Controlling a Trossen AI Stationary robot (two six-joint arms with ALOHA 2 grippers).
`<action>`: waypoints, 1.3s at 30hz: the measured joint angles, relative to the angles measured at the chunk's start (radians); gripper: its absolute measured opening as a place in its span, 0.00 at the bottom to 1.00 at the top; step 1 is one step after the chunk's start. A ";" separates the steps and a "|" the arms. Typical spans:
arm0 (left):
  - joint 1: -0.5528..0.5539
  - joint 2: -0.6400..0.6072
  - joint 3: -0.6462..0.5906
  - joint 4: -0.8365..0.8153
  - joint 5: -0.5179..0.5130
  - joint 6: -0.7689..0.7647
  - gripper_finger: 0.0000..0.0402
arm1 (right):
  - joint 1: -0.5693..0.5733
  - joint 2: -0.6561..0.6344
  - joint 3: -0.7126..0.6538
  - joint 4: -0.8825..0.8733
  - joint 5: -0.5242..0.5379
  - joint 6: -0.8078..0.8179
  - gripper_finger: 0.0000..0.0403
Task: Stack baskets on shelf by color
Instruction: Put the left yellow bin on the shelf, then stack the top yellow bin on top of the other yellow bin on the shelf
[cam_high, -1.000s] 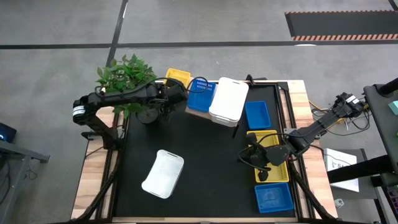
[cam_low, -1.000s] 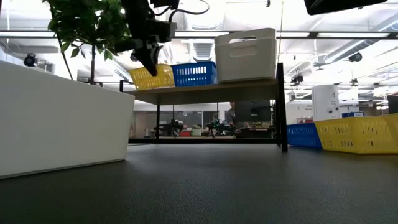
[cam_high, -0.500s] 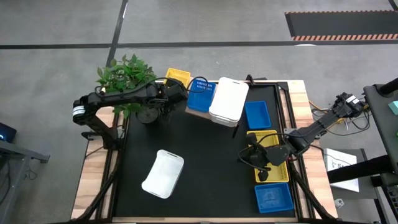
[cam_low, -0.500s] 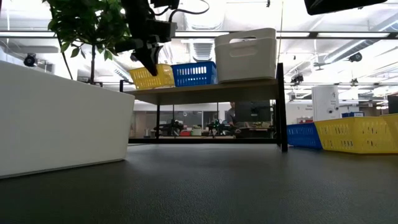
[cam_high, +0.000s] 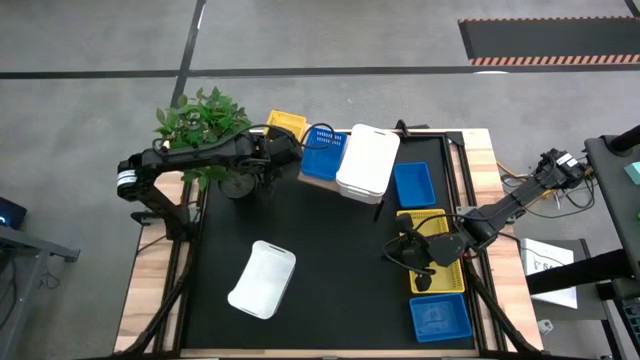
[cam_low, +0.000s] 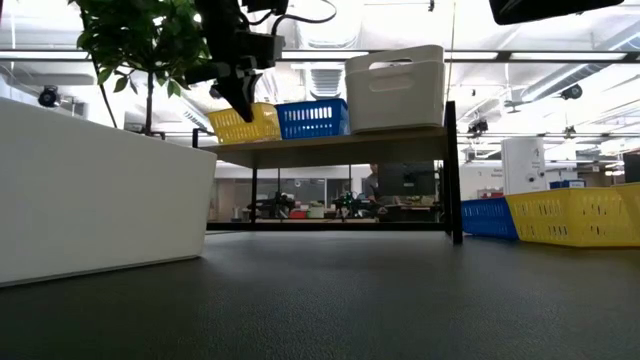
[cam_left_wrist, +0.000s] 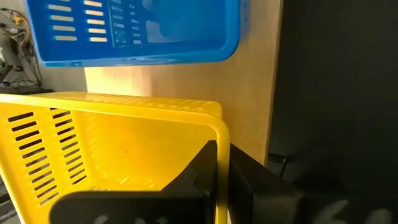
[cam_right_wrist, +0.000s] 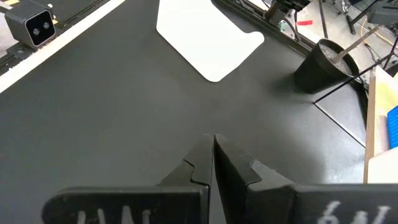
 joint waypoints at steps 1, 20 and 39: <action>0.000 0.000 -0.001 0.000 0.005 -0.003 0.00 | 0.000 0.000 0.000 0.000 0.000 0.000 0.02; 0.020 0.000 -0.002 0.000 0.031 -0.022 0.01 | 0.000 0.000 0.000 -0.002 0.000 0.000 0.02; 0.001 -0.004 0.017 0.001 0.026 -0.022 0.30 | 0.000 0.000 0.000 -0.010 0.000 0.008 0.02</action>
